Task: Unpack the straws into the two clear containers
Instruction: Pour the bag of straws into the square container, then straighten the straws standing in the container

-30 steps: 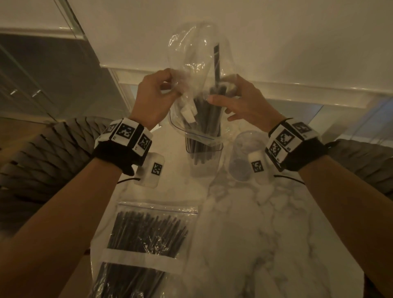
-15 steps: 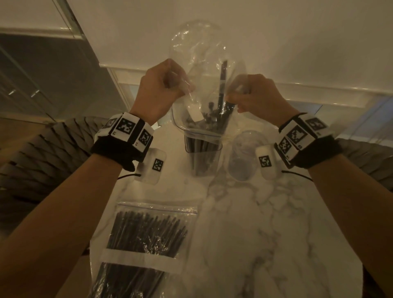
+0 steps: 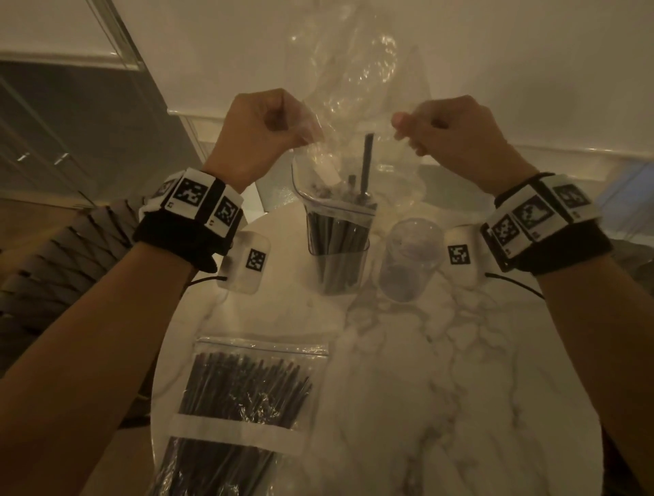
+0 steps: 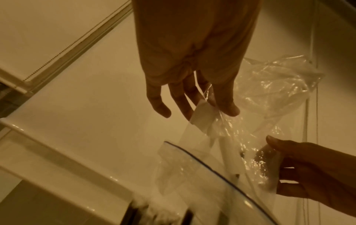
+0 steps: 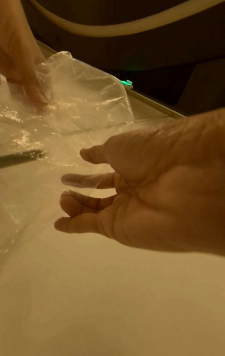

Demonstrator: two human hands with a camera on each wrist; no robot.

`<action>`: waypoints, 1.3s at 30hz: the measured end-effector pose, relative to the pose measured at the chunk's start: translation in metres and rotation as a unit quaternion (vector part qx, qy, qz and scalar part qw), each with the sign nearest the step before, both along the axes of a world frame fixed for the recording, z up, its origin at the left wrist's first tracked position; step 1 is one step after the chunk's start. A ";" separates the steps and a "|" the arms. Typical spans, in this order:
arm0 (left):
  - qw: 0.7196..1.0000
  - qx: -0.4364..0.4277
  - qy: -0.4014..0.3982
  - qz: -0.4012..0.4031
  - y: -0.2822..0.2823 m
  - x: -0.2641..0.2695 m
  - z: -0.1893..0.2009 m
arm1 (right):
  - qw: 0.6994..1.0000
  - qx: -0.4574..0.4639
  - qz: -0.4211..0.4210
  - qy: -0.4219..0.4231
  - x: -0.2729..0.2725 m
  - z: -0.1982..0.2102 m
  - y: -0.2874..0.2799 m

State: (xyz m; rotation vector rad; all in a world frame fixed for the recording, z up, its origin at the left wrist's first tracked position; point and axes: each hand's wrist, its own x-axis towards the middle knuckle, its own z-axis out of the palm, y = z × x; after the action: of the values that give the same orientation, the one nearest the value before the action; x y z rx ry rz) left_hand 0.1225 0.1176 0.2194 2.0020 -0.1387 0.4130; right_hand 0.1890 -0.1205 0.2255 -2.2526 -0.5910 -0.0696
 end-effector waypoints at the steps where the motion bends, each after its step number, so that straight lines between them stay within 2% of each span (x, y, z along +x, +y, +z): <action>1: 1.000 0.005 -0.018 0.005 -0.001 -0.001 0.005 | 1.000 0.007 -0.005 -0.012 -0.001 0.005 -0.001; 7: 0.993 -0.039 -0.105 0.034 -0.016 -0.004 0.029 | 0.998 0.045 -0.001 -0.044 -0.009 0.029 0.000; 11: 0.993 -0.098 -0.073 0.005 -0.033 -0.007 0.037 | 0.991 0.104 0.025 -0.084 -0.025 0.048 0.004; 14: 0.995 -0.067 -0.071 -0.023 -0.049 -0.018 0.046 | 0.979 0.142 0.057 -0.135 -0.043 0.065 -0.001; 16: 0.992 -0.044 -0.114 -0.009 -0.059 -0.034 0.050 | 0.970 0.157 0.082 -0.163 -0.059 0.070 -0.013; 18: 0.987 -0.054 -0.149 -0.011 -0.068 -0.054 0.046 | 0.971 0.172 0.085 -0.144 -0.079 0.060 -0.032; 20: 0.995 -0.068 -0.077 0.005 -0.076 -0.077 0.025 | 0.982 0.167 0.051 -0.076 -0.101 0.030 -0.051; 22: 0.997 -0.044 0.069 0.016 -0.080 -0.100 -0.011 | 0.992 0.121 0.028 0.037 -0.127 -0.016 -0.066; 24: 0.980 -0.032 0.193 -0.028 -0.084 -0.121 -0.056 | 0.987 0.065 0.017 0.147 -0.152 -0.064 -0.076; 26: 0.957 -0.033 0.287 -0.039 -0.089 -0.133 -0.099 | 0.969 0.045 -0.008 0.244 -0.172 -0.112 -0.083; 30: 0.898 0.030 0.435 -0.058 -0.101 -0.150 -0.164 | 0.914 0.008 -0.059 0.402 -0.194 -0.180 -0.096; 33: 0.849 0.123 0.507 -0.085 -0.098 -0.160 -0.183 | 0.889 -0.076 -0.055 0.449 -0.198 -0.199 -0.105; 35: 0.825 0.141 0.538 -0.101 -0.088 -0.161 -0.179 | 0.882 -0.151 -0.047 0.444 -0.193 -0.195 -0.113; 37: 0.832 0.114 0.537 -0.084 -0.070 -0.155 -0.166 | 0.894 -0.172 -0.063 0.408 -0.181 -0.179 -0.120; 39: 0.864 0.076 0.496 -0.030 -0.047 -0.142 -0.150 | 0.917 -0.143 -0.081 0.363 -0.164 -0.156 -0.122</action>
State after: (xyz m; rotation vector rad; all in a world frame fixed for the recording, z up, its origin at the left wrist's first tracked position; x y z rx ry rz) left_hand -0.0192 0.0705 0.0694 2.1189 0.4257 -0.7151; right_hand 0.0246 -0.2429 0.0691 -2.3688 -0.0056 0.7843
